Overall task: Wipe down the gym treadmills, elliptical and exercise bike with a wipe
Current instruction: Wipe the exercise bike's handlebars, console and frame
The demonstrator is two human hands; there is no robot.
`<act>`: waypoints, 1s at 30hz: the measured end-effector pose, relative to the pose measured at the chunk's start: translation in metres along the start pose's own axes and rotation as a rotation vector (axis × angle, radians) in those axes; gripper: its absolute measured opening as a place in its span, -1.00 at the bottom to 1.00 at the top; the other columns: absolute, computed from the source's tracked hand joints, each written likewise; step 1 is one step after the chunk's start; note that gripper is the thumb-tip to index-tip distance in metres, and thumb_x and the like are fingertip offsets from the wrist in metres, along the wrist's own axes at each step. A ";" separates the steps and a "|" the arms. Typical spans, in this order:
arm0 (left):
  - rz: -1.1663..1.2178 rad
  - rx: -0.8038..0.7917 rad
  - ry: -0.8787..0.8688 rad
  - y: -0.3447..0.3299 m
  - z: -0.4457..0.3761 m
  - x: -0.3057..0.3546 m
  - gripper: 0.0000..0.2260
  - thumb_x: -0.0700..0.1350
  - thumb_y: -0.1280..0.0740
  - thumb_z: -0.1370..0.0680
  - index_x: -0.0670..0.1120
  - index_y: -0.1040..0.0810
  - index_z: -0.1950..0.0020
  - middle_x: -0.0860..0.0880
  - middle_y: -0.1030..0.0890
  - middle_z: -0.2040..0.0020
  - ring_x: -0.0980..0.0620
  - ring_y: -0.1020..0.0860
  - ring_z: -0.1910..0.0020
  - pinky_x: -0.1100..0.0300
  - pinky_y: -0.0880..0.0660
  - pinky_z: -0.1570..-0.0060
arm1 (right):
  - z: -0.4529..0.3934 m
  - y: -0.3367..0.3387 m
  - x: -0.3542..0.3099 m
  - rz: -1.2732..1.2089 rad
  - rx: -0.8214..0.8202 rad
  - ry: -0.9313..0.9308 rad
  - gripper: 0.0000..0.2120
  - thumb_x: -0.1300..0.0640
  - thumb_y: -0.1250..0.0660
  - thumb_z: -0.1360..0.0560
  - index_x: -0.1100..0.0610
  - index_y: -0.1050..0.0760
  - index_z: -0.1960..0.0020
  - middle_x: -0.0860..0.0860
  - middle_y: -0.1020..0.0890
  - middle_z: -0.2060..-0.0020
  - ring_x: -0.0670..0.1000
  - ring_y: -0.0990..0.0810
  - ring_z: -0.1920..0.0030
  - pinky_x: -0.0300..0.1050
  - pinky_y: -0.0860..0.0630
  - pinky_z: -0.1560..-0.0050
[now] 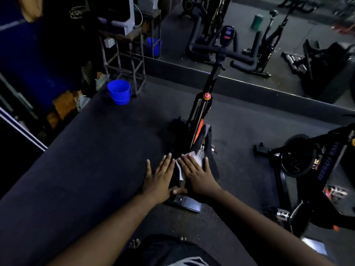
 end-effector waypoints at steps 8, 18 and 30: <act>0.039 -0.058 -0.041 -0.008 0.002 -0.016 -0.01 0.31 -0.28 -0.56 -0.10 0.31 -0.64 0.02 0.46 -0.57 0.04 0.29 -0.63 -0.34 0.25 -0.53 | -0.043 0.009 0.020 -0.041 -0.170 -0.205 0.02 -0.59 -0.07 -0.42 0.02 0.02 -0.66 -0.05 0.01 -0.65 -0.01 0.19 -0.63 0.51 0.39 -0.38; 0.142 -0.031 -0.157 0.011 -0.014 0.003 -0.02 0.31 -0.26 -0.57 -0.06 0.37 -0.63 0.02 0.42 -0.61 0.07 0.32 -0.61 -0.24 0.30 -0.55 | 0.058 -0.025 -0.007 0.120 0.013 -0.126 -0.17 -0.50 0.01 -0.53 -0.10 0.02 -0.66 0.01 0.04 -0.66 0.00 0.08 -0.64 0.52 0.04 -0.43; 0.152 -0.143 -0.230 0.004 -0.039 0.028 0.01 0.54 0.05 -0.41 -0.03 0.27 -0.66 0.08 0.36 -0.61 0.12 0.31 -0.61 -0.14 0.29 -0.57 | 0.074 -0.021 0.035 -0.250 0.056 -0.353 -0.14 -0.48 -0.01 -0.55 -0.14 0.33 -0.63 -0.13 0.30 -0.61 -0.10 0.40 -0.58 0.29 0.25 -0.52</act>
Point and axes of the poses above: each hand's wrist, its own z-axis away from the middle knuckle, its own y-axis out of the back of the hand, x = y × z, the point moved 10 cm from there along -z, towards the middle knuckle
